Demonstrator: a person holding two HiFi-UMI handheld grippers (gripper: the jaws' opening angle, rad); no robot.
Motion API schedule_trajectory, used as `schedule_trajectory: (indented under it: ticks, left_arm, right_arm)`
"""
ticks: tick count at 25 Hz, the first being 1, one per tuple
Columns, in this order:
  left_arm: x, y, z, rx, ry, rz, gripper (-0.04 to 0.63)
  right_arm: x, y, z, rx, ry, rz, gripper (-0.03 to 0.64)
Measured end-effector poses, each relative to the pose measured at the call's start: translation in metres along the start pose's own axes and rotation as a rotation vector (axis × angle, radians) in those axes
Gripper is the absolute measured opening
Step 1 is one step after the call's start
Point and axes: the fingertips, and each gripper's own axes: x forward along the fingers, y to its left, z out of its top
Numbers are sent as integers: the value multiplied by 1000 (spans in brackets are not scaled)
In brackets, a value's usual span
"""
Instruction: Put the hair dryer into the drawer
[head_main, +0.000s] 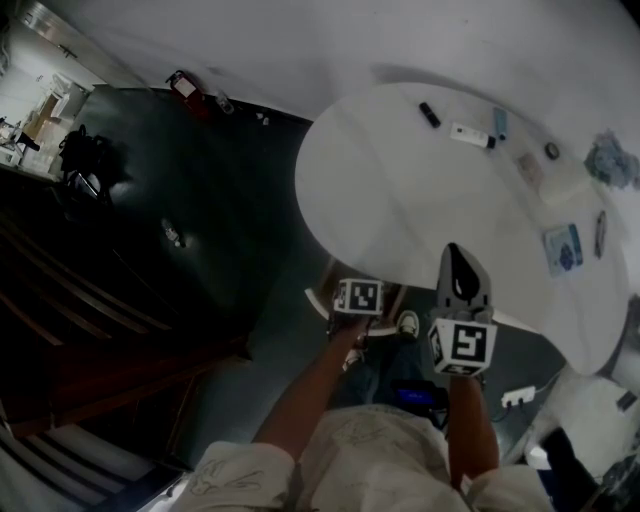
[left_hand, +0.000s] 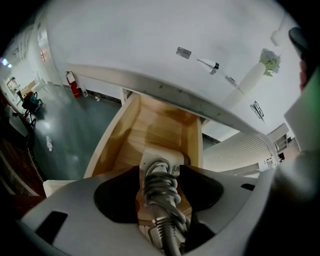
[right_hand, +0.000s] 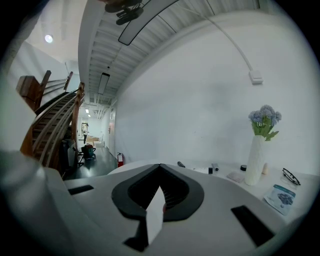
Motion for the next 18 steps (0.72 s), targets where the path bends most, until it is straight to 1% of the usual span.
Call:
schedule_trajectory:
  ticks: [3, 8, 12, 16, 18]
  left_arm:
    - [-1, 2, -10, -9, 25, 4, 259]
    - [-1, 5, -13, -16, 16, 6, 259]
    - [-2, 6, -22, -21, 40, 6, 259]
    - [-5, 7, -21, -17, 3, 2, 259]
    - [-7, 7, -24, -27, -1, -5, 259]
  right_arm:
    - [0, 3, 1, -9, -3, 5, 0]
    - [0, 4, 2, -7, -6, 6, 0]
    - [1, 8, 3, -11, -13, 11, 0]
    - [1, 14, 6, -14, -18, 17, 0]
    - [-1, 16, 7, -12, -21, 16, 0]
